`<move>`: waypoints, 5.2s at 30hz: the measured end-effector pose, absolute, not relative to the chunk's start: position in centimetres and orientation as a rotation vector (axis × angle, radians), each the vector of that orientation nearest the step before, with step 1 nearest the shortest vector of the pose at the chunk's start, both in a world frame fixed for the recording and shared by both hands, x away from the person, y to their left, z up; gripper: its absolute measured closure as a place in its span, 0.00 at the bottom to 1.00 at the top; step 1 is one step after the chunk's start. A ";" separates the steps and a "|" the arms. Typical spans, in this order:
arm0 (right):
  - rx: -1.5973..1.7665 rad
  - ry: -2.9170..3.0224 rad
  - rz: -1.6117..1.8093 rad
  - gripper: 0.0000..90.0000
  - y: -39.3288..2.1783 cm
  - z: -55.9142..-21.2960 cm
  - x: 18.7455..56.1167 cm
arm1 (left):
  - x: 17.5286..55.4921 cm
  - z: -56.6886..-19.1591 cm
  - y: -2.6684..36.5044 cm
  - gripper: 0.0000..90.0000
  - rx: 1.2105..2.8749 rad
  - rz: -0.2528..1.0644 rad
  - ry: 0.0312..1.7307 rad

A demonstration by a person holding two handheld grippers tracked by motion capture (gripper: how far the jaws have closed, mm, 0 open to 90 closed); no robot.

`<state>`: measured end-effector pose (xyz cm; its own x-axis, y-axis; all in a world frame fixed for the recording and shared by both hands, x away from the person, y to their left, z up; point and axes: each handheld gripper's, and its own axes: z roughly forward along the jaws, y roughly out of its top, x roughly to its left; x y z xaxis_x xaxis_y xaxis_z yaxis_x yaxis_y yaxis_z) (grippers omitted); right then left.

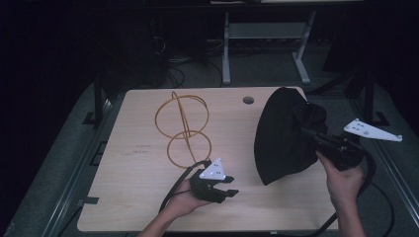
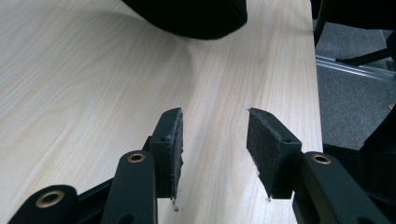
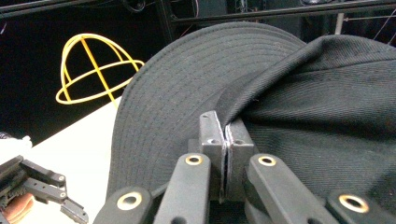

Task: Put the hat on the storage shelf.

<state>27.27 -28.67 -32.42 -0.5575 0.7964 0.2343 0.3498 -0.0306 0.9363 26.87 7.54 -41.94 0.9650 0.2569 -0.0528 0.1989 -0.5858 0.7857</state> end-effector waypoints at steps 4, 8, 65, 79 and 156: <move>1.185 1.884 1.612 0.98 -28.5 -31.9 27.5 | 26.6 -42.1 8.2 0.60 2.203 0.075 0.329; 1.164 1.904 1.599 0.98 -28.2 -31.2 27.8 | 26.5 -42.2 8.7 0.57 2.197 0.071 0.345; 0.934 2.060 1.580 0.98 -21.3 -23.3 32.5 | 26.7 -43.2 10.0 0.41 2.143 0.013 0.371; 0.903 2.078 1.623 0.98 -19.4 -22.3 33.9 | 26.8 -43.1 10.2 0.41 2.142 0.018 0.374; 0.668 2.301 1.678 0.98 -3.4 -20.0 39.2 | 26.3 -43.8 9.4 0.39 2.169 0.001 0.338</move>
<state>39.16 -3.37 -19.98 -0.8735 0.4784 0.0901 0.2321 0.2466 0.9409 26.30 9.44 -43.80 0.9624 0.2414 -0.1243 0.2407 -0.5469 0.8018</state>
